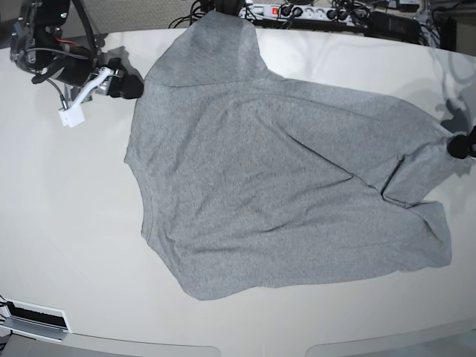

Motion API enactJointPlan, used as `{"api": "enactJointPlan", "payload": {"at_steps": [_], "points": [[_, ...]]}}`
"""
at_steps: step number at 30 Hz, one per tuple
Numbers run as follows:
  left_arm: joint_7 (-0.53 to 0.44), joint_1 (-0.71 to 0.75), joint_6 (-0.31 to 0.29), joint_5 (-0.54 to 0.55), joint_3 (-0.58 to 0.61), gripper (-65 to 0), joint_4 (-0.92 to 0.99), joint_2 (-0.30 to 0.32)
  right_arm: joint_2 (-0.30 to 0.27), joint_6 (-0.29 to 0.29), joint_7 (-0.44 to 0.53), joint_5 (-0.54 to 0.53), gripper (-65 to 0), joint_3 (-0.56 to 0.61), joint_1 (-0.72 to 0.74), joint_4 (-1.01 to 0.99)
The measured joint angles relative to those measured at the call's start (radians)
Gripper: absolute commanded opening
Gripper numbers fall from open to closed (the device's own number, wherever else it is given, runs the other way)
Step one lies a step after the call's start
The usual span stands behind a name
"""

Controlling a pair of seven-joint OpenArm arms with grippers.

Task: Layout the t-shirt on the table in an organized manner, then fold the t-shirt properly
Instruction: 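Move the right gripper to the shirt shoulder and grasp it, then lift the shirt with both grippers and stretch it between them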

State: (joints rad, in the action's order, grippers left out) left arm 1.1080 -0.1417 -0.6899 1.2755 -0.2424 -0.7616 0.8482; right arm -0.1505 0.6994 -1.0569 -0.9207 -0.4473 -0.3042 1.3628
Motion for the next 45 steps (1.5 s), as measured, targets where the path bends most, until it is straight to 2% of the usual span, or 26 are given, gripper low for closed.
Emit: {"api": "enactJointPlan", "payload": {"at_steps": [4, 9, 14, 18, 25, 28, 29, 31, 35, 37, 40, 45], "points": [[0.0, 0.0, 0.0, 0.0, 0.0, -65.0, 0.0, 0.0, 0.007, 0.008, 0.01, -0.024, -32.2, 0.0, 0.002, -0.047], [0.0, 0.0, 0.0, 0.0, 0.0, -65.0, 0.0, 0.0, 0.014, 0.016, 0.027, -0.101, -32.1, -0.001, 0.005, -0.115], [0.0, 0.0, 0.0, 0.011, 0.0, -65.0, 0.0, 0.0, 0.015, 0.013, -0.076, -0.162, -32.1, -0.001, 0.005, -0.118], [0.0, 0.0, 0.0, 0.031, 0.0, -65.0, 0.0, 0.0, 0.015, 0.011, -0.103, -0.174, -32.4, -0.001, 0.005, -0.119], [0.0, 0.0, 0.0, 0.046, 0.0, -65.0, 0.0, 0.0, 0.015, 0.012, -0.118, -0.153, -45.8, 0.0, 0.008, -0.118], [0.0, 0.0, 0.0, 0.046, 0.0, -65.0, 0.0, 0.0, 0.015, 0.011, -0.124, -0.153, -63.4, 0.0, 0.011, -0.118], [0.0, 0.0, 0.0, 0.047, 0.0, -65.0, 0.0, 0.0, 0.014, 0.011, -0.138, -0.153, -65.0, 0.0, 0.014, -0.118], [0.026, 0.0, 0.0, 0.068, 0.0, -65.0, 0.0, 0.001, 0.007, 0.008, -0.191, -0.161, -65.0, 0.0, 0.026, -0.118], [0.206, 0.0, 0.0, 0.194, 0.0, -65.0, -0.005, 0.018, -0.041, -0.007, -0.348, -0.334, -65.0, 0.001, 0.032, -0.125], [0.249, 0.0, -0.001, 0.189, 0.0, -65.0, -0.03, 0.04, -0.07, -0.006, -0.347, -0.443, -65.0, 0.001, 0.017, -0.122], [0.262, 0.0, -0.002, 0.185, 0.0, -65.0, -0.085, 0.089, -0.106, -0.006, -0.345, -0.539, -65.0, 0.001, 0.018, -0.07], [0.286, 0.038, -0.003, 0.195, 0.001, -65.0, -0.217, 0.183, -0.175, -0.006, -0.34, -0.542, -65.0, 0.005, -0.051, 0.055]]}}
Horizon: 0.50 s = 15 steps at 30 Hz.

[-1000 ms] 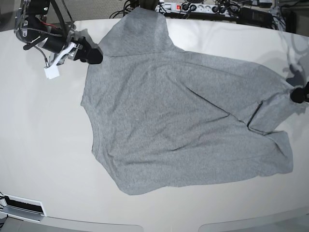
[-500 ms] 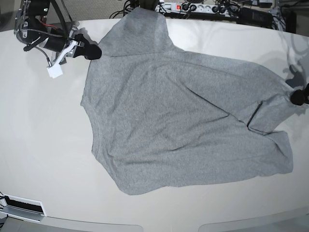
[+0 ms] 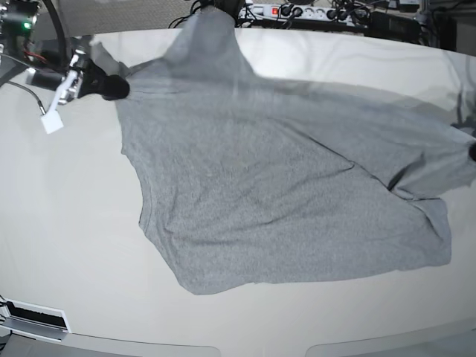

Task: Layout the t-shirt on the table in an organized manner, then fold the t-shirt properly
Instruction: 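Lift the shirt with both grippers and stretch it between them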

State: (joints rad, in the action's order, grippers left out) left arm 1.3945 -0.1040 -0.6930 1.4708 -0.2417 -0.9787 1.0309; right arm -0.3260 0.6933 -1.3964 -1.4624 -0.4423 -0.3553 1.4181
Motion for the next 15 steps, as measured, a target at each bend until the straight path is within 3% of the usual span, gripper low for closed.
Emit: {"api": "enactJointPlan", "payload": {"at_steps": [8, 12, 15], "points": [[0.008, 0.121, -0.001, -0.003, 0.0, -65.0, -0.248, 0.066, -0.057, 0.0, -0.004, -0.004, -65.0, 0.0, -0.148, 0.378], [-0.002, 0.182, 0.0, 0.009, 0.005, -65.0, -0.349, 0.097, -0.087, 0.0, -0.011, 0.088, -65.0, 0.0, -0.193, 0.509], [0.009, 0.224, 0.0, 0.002, 0.006, -65.0, -0.377, 0.153, -0.11, 0.0, -0.011, 0.089, -65.0, 0.0, -0.193, 0.543]]}}
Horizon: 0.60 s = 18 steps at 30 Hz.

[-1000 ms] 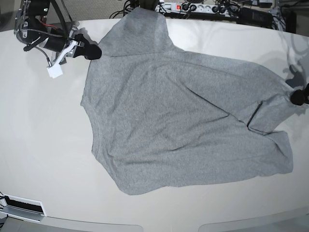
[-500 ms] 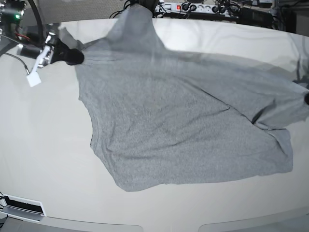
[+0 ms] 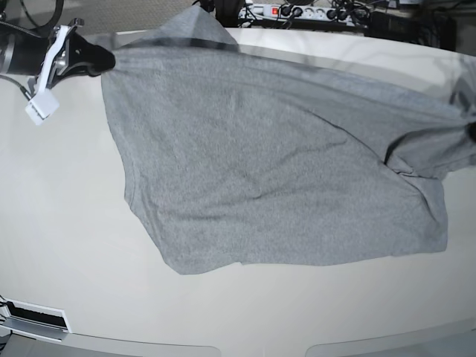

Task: Layout the t-shirt on the table in an organized manner, then fold the t-shirt properly
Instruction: 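Lift the shirt with both grippers and stretch it between them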

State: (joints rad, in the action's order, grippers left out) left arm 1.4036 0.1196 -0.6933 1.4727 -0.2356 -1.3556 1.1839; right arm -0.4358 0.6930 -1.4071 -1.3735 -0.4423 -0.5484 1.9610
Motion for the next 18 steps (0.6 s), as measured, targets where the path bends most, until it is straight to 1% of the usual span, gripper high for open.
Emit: {"api": "enactJointPlan", "payload": {"at_steps": [5, 7, 9, 10, 11, 14, 17, 18], "points": [[-0.012, 0.002, 0.0, 0.014, 0.0, -65.0, -0.013, 0.121, -0.042, 0.0, 0.0, 0.005, -65.0, 0.0, 0.0, 0.0], [-0.013, 0.002, 0.0, 0.014, 0.0, -65.0, -0.013, 0.172, -0.045, 0.0, 0.002, 0.004, -65.0, 0.0, 0.0, 0.0], [-0.015, -0.001, 0.033, 0.018, 0.0, -65.0, -0.013, 0.203, -0.043, 0.0, 0.007, -0.004, -65.0, 0.0, 0.0, 0.0], [-0.015, -0.001, 0.036, 0.017, 0.0, -65.0, -0.013, 0.208, -0.043, 0.0, 0.008, -0.007, -65.0, 0.0, 0.0, 0.001], [-0.015, 0.0, 0.051, 0.017, 0.0, -65.0, -0.013, 0.208, -0.043, 0.0, 0.007, -0.007, -65.0, 0.0, 0.0, 0.001], [-0.015, 0.009, 0.069, 0.017, 0.0, -65.0, -0.013, 0.198, -0.043, 0.0, 0.007, -0.007, -65.0, 0.0, 0.0, 0.001], [-0.014, 0.021, 0.068, 0.017, 0.0, -65.0, -0.016, 0.199, -0.043, 0.0, 0.007, -0.008, -65.0, 0.0, 0.0, 0.001], [-0.012, 0.021, 0.056, 0.016, 0.0, -65.0, -0.015, 0.2, -0.043, 0.0, 0.007, -0.012, -65.0, 0.0, 0.0, 0.001]]}}
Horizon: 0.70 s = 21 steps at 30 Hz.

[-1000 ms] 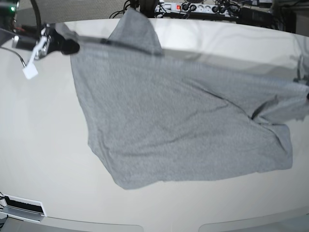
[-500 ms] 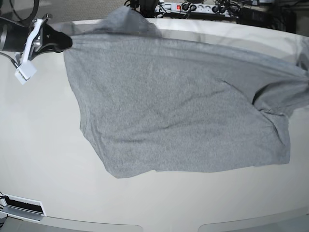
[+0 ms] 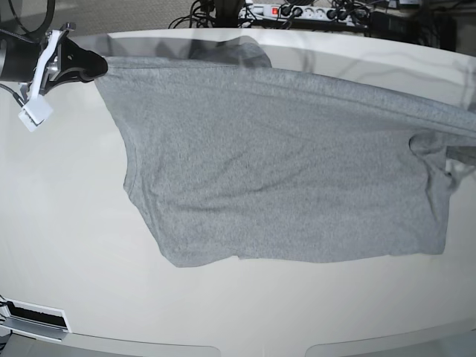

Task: Layout the t-shirt on the table in an organized manner, then fold the t-shirt properly
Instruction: 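Lift the shirt with both grippers and stretch it between them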

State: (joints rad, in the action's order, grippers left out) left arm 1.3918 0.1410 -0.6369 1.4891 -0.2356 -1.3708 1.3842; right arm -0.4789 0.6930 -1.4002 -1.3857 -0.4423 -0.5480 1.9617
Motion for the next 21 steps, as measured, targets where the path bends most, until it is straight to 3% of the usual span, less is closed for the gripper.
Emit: {"api": "enactJointPlan", "payload": {"at_steps": [3, 7, 13, 21], "points": [[0.0, -0.006, -0.053, 0.004, 0.0, -65.0, 0.0, 0.036, 0.0, 0.0, 0.0, -0.021, -65.0, 0.0, 0.0, 0.0], [-0.003, -0.126, -0.056, 0.016, 0.0, -65.0, -0.004, 0.085, 0.0, 0.0, 0.001, -0.029, -65.0, 0.0, 0.0, 0.0], [0.003, -0.342, -0.056, 0.023, 0.003, -65.0, -0.033, 0.092, 0.0, 0.0, 0.005, -0.04, -65.0, 0.0, 0.0, 0.001], [0.008, -0.282, -0.027, 0.009, 0.003, -65.0, -0.035, 0.066, 0.0, 0.0, 0.004, -0.03, -65.0, 0.0, 0.0, 0.002]]}}
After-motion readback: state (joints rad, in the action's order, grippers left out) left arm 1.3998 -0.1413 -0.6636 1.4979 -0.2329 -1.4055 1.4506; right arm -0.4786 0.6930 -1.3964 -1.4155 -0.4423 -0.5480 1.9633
